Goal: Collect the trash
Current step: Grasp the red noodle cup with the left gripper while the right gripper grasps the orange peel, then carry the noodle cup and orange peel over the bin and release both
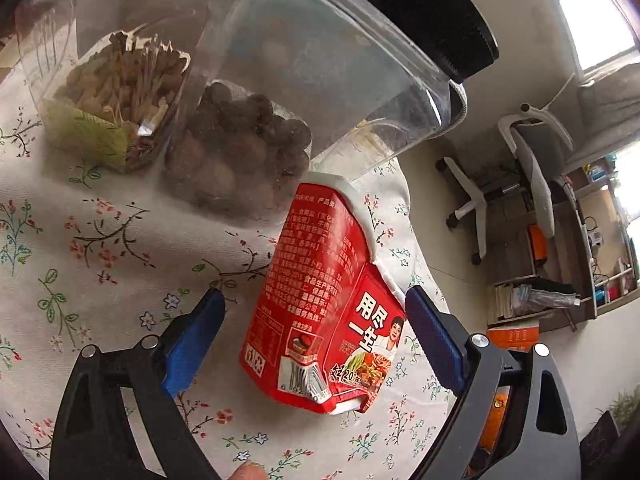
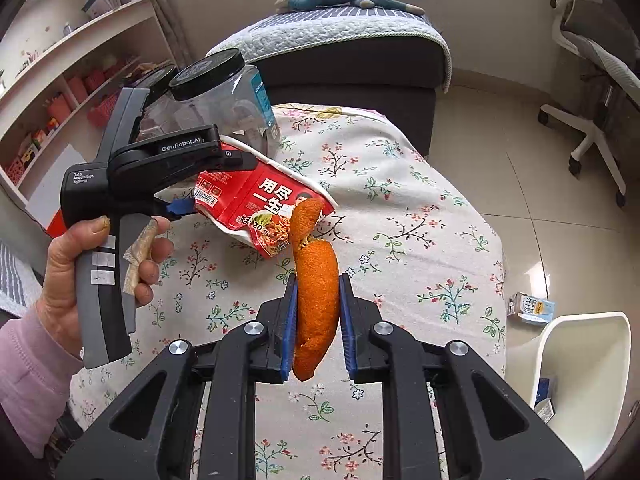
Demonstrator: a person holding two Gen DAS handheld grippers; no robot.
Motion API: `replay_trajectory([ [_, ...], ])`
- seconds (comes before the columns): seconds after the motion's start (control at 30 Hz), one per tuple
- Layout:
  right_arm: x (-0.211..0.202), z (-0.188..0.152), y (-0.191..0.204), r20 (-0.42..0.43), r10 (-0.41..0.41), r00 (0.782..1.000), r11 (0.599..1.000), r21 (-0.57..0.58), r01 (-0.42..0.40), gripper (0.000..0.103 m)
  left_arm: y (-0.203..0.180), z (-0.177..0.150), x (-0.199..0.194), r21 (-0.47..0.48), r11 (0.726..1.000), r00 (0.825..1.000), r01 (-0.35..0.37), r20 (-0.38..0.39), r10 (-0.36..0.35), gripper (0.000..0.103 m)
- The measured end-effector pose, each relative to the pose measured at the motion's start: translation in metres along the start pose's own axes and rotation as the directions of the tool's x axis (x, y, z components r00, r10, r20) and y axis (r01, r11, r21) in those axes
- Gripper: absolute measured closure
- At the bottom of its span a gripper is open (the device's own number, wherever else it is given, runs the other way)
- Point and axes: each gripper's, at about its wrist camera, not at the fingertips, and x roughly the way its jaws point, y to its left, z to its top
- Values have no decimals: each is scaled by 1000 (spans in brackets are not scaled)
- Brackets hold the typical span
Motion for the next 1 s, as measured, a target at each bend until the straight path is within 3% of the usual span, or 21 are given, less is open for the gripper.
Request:
replay_trajectory([
  [0.07,-4,-1,-2,10,4,1000,1000,5,-4,85,0,-6,6,-29,1000,1000,8,-29,-9,58],
  [0.17,-13,1,-3,32,20,999,1000,14,-21,85,2,-19,-7,-38,999,1000,7,-7,-7,67],
  [0.3,-28,0,2,70,45,997,999,13,-46,85,7,-33,-47,-12,997,995,-76,68,77,69],
  [0.37,-38,-2,8,88,59,994,998,6,-59,85,10,-40,-74,5,989,981,-145,129,143,69],
  [0.4,-43,-3,10,101,62,993,998,-1,-62,85,10,-44,-89,22,979,966,-201,170,195,69],
  [0.47,-57,-7,16,132,70,989,998,-7,-70,85,4,-53,-118,60,943,916,-326,266,300,69],
  [0.57,-77,-11,23,190,85,978,996,-11,-85,85,-9,-74,-163,112,871,816,-478,423,394,69],
  [0.63,-91,-14,28,235,74,969,997,-18,-71,85,-22,-89,-188,128,835,754,-535,517,405,69],
  [0.8,-115,-21,35,341,17,940,999,-39,-4,85,-45,-122,-234,112,783,614,-612,692,380,69],
  [0.87,-120,-23,36,374,-11,927,999,-44,29,85,-54,-129,-240,114,770,577,-628,733,362,69],
  [1.0,-128,-22,35,426,-48,903,997,-29,67,85,-72,-140,-249,121,775,546,-620,776,316,69],
])
